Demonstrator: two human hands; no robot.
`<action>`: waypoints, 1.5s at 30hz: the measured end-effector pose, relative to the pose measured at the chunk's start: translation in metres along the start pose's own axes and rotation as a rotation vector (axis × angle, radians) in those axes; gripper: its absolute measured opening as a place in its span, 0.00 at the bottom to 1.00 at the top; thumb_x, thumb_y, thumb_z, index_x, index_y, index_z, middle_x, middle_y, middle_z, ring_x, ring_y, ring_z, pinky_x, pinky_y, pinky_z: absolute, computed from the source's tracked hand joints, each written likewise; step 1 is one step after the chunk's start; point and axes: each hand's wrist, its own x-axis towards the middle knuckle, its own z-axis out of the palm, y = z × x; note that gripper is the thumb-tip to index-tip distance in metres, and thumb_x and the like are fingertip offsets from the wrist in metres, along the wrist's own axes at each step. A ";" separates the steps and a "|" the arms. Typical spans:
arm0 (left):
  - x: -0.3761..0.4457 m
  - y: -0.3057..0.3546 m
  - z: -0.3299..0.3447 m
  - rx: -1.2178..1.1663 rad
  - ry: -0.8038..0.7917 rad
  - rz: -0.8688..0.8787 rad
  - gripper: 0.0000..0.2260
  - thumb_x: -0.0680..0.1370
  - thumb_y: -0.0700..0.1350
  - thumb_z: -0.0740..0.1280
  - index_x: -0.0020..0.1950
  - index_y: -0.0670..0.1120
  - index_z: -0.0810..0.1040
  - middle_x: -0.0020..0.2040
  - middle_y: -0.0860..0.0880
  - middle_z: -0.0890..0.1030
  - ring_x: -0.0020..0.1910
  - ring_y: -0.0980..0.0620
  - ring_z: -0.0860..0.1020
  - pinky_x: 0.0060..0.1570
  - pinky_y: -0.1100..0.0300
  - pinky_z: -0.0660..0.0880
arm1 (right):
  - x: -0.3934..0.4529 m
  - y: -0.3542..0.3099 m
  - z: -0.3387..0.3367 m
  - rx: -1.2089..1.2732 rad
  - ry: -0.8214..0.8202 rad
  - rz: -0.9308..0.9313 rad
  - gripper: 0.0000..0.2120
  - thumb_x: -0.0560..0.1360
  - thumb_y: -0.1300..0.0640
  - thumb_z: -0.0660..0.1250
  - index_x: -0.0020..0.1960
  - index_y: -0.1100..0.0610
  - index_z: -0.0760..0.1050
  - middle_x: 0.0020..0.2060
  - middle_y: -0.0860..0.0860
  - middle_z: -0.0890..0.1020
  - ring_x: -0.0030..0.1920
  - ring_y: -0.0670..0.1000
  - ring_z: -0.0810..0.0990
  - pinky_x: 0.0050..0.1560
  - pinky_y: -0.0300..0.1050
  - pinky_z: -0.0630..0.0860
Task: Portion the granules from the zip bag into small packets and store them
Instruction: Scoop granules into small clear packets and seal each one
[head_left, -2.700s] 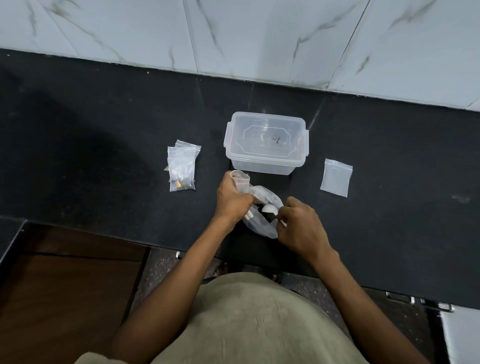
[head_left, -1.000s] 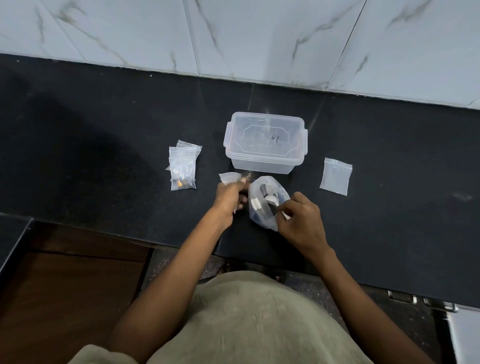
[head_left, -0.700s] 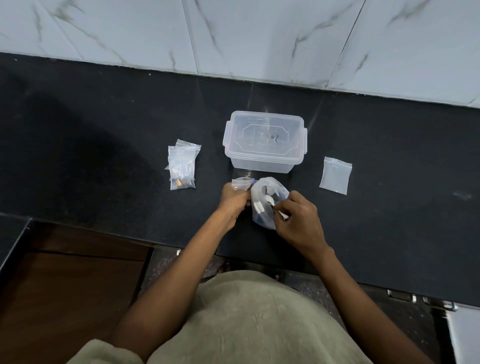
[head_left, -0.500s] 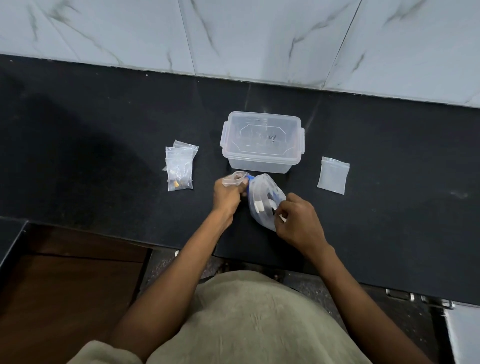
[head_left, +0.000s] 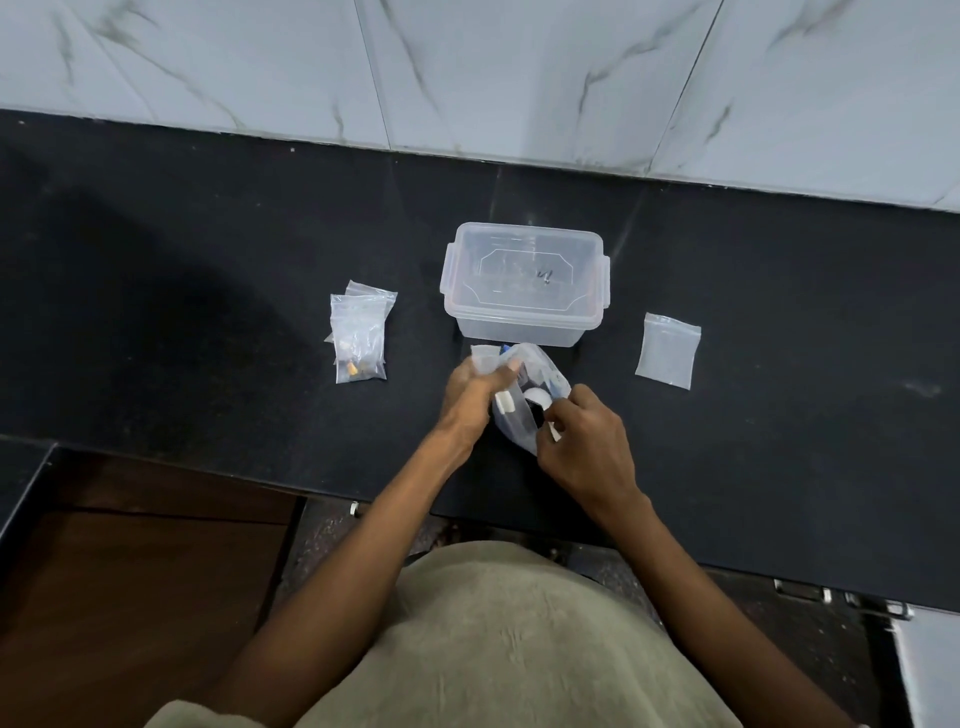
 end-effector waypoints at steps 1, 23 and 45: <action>0.000 -0.001 0.002 0.050 -0.024 0.008 0.13 0.74 0.49 0.76 0.55 0.45 0.83 0.43 0.53 0.86 0.40 0.58 0.83 0.36 0.67 0.76 | 0.001 -0.001 0.001 0.006 -0.008 -0.022 0.05 0.68 0.68 0.74 0.37 0.63 0.78 0.35 0.55 0.73 0.27 0.55 0.71 0.25 0.46 0.70; 0.000 -0.003 0.013 0.042 0.014 -0.023 0.24 0.56 0.51 0.77 0.50 0.50 0.84 0.50 0.47 0.87 0.55 0.46 0.84 0.62 0.44 0.78 | 0.012 0.019 -0.009 -0.001 -0.175 0.033 0.01 0.65 0.65 0.73 0.37 0.61 0.83 0.35 0.54 0.78 0.33 0.55 0.77 0.33 0.52 0.77; -0.029 -0.012 0.023 0.279 0.004 -0.198 0.14 0.80 0.56 0.67 0.43 0.48 0.82 0.35 0.52 0.81 0.33 0.56 0.75 0.34 0.59 0.69 | 0.004 -0.003 0.003 0.121 0.014 0.307 0.10 0.70 0.60 0.70 0.32 0.63 0.78 0.28 0.54 0.79 0.27 0.50 0.75 0.28 0.40 0.69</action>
